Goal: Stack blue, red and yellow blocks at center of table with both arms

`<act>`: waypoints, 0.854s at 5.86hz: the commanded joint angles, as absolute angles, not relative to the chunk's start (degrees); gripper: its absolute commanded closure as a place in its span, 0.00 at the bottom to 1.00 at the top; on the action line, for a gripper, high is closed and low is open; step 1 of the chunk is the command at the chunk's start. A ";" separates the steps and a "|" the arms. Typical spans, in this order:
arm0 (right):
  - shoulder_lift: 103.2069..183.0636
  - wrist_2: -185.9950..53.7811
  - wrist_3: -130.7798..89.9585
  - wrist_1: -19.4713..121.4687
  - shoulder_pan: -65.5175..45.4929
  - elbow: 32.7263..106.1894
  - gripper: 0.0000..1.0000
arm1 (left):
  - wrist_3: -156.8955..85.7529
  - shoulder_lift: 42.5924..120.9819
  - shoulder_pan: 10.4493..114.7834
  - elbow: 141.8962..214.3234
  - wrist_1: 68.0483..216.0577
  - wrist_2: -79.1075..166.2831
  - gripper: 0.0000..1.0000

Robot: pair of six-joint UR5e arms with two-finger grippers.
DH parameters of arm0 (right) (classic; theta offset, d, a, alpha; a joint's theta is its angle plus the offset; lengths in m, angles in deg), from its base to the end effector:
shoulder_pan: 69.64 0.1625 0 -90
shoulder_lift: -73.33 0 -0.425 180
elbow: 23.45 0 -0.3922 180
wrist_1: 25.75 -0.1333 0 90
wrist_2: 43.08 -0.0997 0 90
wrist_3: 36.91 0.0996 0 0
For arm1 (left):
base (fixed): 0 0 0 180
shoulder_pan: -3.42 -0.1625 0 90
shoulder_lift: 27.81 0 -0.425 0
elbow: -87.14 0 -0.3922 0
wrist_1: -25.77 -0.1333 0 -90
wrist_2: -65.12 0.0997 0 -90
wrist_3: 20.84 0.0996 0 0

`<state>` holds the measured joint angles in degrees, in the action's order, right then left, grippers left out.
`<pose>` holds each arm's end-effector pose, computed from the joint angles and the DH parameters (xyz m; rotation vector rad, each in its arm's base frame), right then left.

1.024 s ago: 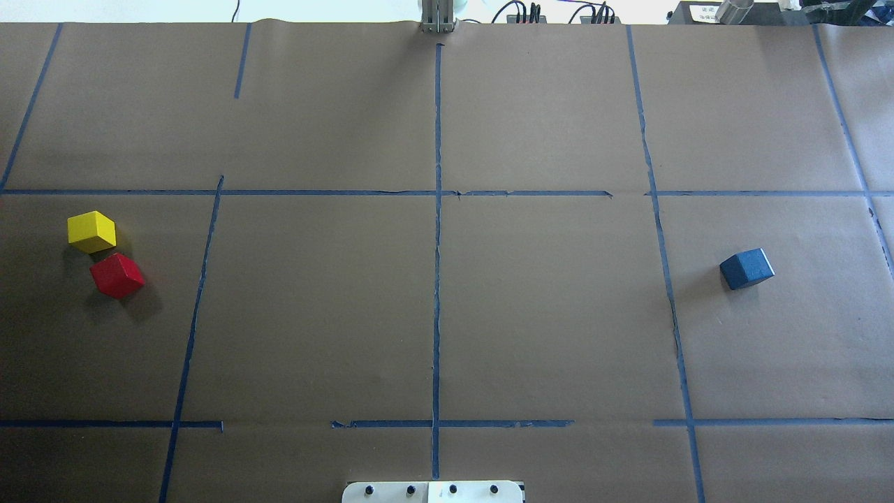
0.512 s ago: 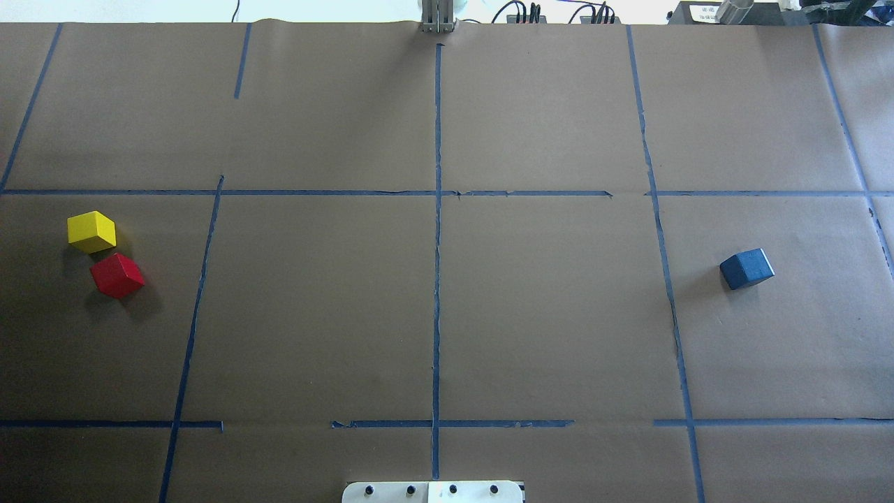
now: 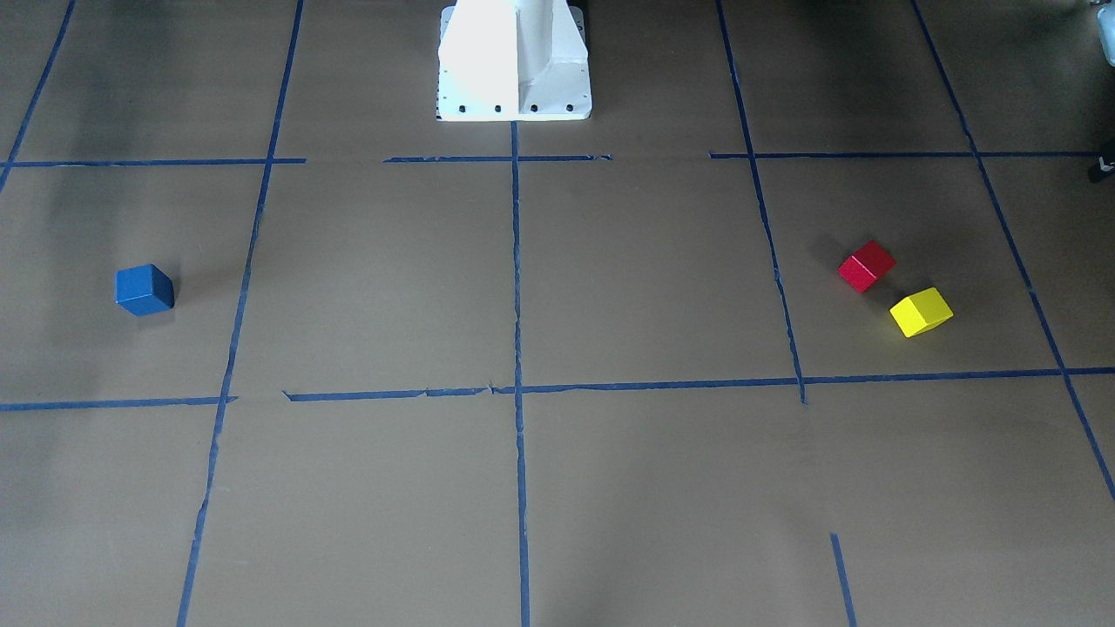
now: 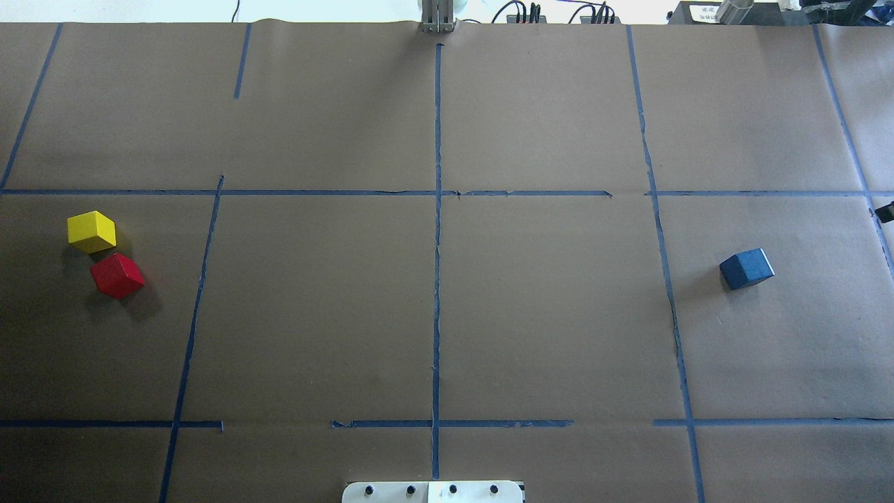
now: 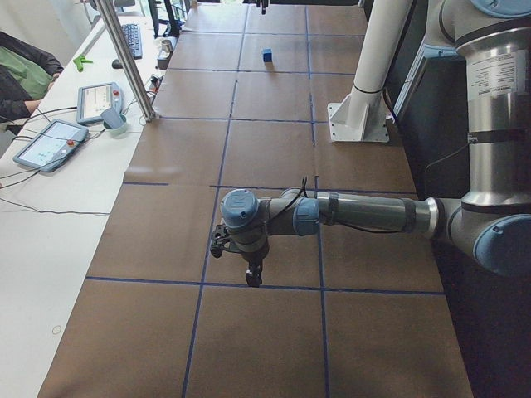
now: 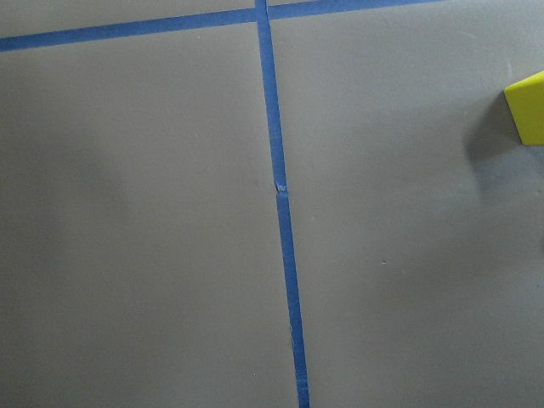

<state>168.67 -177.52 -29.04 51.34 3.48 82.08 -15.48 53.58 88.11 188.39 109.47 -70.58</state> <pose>-0.0745 -0.4644 0.5426 0.2105 -0.8316 -0.3038 -0.0226 -0.4271 0.6404 -0.0602 0.7981 0.1507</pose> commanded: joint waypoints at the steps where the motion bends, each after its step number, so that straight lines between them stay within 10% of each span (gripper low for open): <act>1: 168.08 -173.55 -15.86 47.14 -5.44 82.46 0.01 | -15.48 53.58 88.06 188.39 109.53 -70.58 0.00; 5: 167.81 -164.03 -3.95 38.97 -17.24 80.54 0.00 | -15.48 53.58 88.06 188.48 109.53 -70.58 0.00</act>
